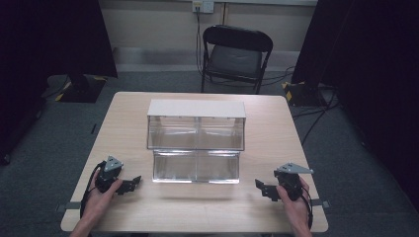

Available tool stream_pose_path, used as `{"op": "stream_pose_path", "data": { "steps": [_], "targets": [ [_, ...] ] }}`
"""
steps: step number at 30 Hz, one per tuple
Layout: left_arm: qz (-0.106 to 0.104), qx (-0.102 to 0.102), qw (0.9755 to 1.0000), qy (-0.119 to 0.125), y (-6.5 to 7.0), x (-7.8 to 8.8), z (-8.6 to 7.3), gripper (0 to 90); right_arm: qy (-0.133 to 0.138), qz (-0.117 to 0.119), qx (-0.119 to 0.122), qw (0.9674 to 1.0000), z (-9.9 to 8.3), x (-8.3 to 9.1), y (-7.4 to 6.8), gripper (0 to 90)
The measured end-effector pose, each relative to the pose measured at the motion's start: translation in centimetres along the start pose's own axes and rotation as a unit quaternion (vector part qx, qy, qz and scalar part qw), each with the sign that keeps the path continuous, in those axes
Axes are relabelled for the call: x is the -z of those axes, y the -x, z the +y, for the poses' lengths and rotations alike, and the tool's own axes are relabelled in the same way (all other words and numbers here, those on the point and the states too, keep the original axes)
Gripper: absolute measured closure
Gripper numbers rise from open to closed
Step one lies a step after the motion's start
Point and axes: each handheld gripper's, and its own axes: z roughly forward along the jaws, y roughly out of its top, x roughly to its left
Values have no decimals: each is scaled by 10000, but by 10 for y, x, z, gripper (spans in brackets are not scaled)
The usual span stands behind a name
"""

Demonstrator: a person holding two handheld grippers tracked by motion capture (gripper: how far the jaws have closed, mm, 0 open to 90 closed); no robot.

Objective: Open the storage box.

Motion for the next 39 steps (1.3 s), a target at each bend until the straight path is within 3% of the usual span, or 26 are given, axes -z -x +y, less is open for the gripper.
{"op": "stream_pose_path", "data": {
  "steps": [11,18,23,31,39],
  "targets": [
    [-2,3,10000,2,0,0,0,98,123,385,256,9989,9,8,-25,142],
    [-1,0,10000,-1,0,0,0,98,214,730,427,9962,14,10,-44,141],
    [-1,1,10000,0,0,0,0,98,258,842,511,9948,20,10,-53,140],
    [33,-22,10000,-10,0,0,0,92,85,922,746,9929,37,-8,-66,140],
    [22,2,10000,-8,0,0,0,91,15,1085,853,9904,33,-29,-78,136]
  ]
}}
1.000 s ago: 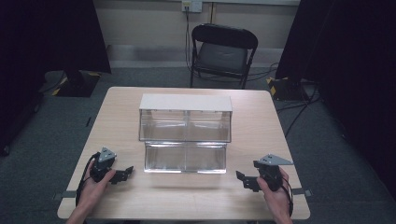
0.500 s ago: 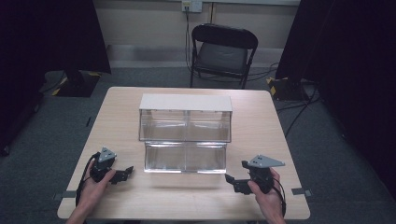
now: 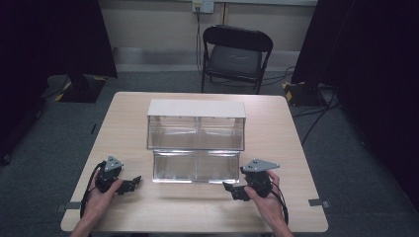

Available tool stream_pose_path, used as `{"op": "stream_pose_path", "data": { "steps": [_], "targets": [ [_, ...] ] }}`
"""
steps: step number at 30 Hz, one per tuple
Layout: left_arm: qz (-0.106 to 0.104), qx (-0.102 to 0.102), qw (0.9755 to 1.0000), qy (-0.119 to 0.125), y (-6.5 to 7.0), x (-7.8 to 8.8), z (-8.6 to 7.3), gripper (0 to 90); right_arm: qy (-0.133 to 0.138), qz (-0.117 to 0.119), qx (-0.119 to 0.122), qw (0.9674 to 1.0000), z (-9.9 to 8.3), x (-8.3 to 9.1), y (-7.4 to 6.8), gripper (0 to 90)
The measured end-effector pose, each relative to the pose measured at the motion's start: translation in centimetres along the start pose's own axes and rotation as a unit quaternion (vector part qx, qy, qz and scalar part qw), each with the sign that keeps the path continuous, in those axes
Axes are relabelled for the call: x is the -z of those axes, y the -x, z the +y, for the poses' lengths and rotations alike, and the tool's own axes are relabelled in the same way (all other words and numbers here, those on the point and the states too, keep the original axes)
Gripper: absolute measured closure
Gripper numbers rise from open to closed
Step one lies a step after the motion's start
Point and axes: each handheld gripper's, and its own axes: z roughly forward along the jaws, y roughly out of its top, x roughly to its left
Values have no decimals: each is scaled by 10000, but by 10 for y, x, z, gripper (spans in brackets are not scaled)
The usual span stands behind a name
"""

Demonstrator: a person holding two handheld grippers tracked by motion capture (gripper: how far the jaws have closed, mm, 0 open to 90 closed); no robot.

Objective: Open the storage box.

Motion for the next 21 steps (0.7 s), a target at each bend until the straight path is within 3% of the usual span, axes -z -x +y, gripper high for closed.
{"op": "stream_pose_path", "data": {
  "steps": [2,7,13,21],
  "targets": [
    [1,1,10000,0,0,0,0,91,-18,70,-9,10000,-2,-5,-1,137],
    [1,0,10000,-1,0,0,0,91,-154,-80,32,9998,-6,-14,-4,141],
    [1,-1,10000,-2,0,0,0,91,-48,-204,-23,9998,-6,-14,-3,141],
    [0,0,10000,-2,0,0,0,91,48,-190,25,9998,-6,-14,-5,138]
  ]
}}
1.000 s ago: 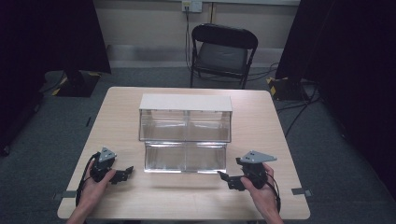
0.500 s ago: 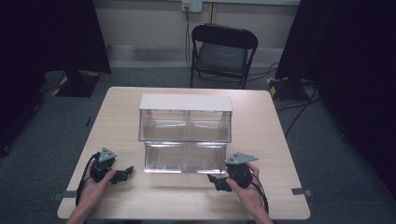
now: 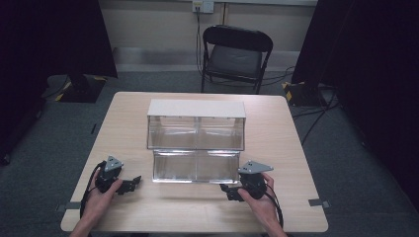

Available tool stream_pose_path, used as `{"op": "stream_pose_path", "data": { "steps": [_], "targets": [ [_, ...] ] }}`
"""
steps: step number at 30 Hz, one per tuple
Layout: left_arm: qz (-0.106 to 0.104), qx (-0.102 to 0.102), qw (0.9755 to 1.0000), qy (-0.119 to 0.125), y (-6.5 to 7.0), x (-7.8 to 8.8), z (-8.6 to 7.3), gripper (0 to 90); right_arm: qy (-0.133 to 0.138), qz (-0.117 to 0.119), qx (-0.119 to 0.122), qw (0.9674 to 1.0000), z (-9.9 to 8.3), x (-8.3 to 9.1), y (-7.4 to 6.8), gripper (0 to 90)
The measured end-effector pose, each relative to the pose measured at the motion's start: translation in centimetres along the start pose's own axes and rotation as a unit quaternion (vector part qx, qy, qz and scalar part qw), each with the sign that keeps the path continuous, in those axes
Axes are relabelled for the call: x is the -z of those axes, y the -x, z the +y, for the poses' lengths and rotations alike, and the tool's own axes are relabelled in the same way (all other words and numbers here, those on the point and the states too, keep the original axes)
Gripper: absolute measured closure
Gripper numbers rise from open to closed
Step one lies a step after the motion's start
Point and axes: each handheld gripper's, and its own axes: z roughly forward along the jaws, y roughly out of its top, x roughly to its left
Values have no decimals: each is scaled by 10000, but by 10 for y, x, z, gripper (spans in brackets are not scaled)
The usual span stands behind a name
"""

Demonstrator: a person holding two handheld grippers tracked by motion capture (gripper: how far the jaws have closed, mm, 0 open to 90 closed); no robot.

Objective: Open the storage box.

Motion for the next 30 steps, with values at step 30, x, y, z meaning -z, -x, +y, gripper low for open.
{"op": "stream_pose_path", "data": {
  "steps": [30],
  "targets": [
    [-2,16,10000,8,0,0,0,89,67,-2,-23,10000,0,3,-3,130]
  ]
}}
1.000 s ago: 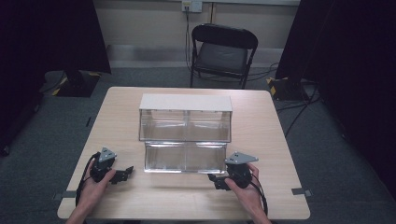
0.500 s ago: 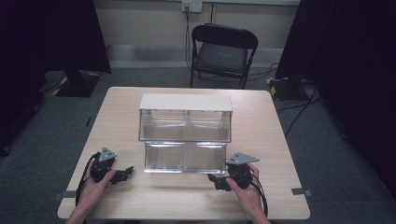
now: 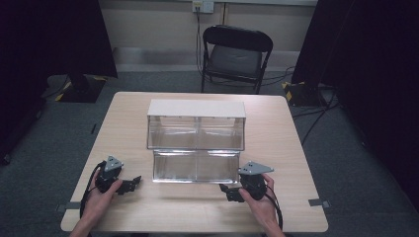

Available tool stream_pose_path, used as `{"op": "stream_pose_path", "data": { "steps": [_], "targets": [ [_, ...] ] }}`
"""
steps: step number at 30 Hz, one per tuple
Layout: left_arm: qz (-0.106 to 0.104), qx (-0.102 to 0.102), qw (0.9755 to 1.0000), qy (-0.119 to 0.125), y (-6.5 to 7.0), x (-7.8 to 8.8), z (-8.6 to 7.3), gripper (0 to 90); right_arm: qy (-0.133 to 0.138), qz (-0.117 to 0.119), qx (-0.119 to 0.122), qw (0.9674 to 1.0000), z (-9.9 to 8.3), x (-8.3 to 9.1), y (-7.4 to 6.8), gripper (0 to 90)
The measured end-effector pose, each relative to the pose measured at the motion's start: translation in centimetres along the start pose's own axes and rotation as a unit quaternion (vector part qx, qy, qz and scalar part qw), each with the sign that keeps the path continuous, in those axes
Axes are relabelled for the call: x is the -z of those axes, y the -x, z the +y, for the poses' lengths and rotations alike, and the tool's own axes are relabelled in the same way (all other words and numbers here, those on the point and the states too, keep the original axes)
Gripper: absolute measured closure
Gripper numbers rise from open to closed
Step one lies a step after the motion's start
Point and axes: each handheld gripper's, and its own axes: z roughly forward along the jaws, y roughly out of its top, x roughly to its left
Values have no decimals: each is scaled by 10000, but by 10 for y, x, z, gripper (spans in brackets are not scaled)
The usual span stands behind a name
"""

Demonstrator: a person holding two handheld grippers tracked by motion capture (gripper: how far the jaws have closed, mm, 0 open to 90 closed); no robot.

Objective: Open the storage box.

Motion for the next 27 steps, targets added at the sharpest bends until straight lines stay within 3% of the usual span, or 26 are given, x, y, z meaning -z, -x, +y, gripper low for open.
{"op": "stream_pose_path", "data": {
  "steps": [16,20,27],
  "targets": [
    [-2,-16,10000,-7,0,0,0,89,3,-62,32,10000,0,1,-2,133],
    [-2,0,10000,0,0,0,0,89,88,139,-36,9999,2,5,0,109],
    [-1,-10,10000,-7,0,0,0,89,118,134,-8,9998,2,6,-1,107]
  ]
}}
